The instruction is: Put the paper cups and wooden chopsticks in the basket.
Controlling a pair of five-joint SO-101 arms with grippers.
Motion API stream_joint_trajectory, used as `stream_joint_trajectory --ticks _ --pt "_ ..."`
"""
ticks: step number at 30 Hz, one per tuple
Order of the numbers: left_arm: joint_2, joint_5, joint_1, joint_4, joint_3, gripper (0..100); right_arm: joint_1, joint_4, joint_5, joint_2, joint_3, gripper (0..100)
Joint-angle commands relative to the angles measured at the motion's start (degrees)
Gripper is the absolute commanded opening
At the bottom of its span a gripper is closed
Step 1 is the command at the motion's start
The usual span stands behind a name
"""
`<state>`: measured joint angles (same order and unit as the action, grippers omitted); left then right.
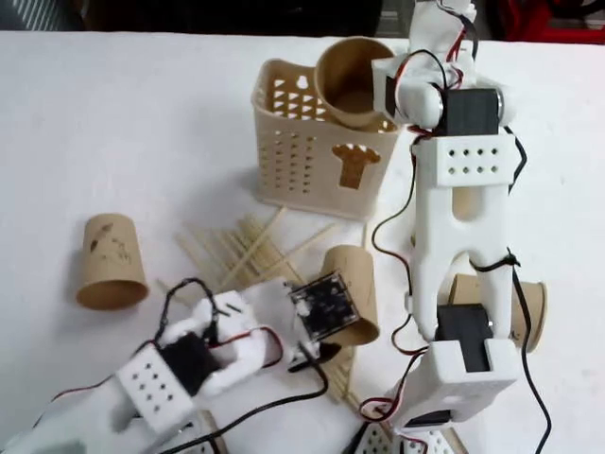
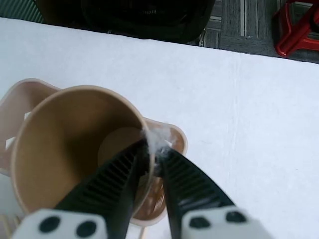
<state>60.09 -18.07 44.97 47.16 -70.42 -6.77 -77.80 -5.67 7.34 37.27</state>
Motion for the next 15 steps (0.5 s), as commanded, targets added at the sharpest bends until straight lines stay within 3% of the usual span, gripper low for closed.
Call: stream_joint_trajectory --ticks 1,8,15 --pt "-7.1 1.0 -1.2 -6.8 3.1 27 0.1 0.7 0.4 -0.2 1.5 2.5" --pt "-17.5 0.6 -1.9 -17.0 2.9 16 0.5 0.7 0.4 -0.2 1.5 13.5" --pt "-17.8 -1.9 -1.9 -16.8 4.8 2 0.5 -1.5 0.4 -1.5 4.0 17.0"
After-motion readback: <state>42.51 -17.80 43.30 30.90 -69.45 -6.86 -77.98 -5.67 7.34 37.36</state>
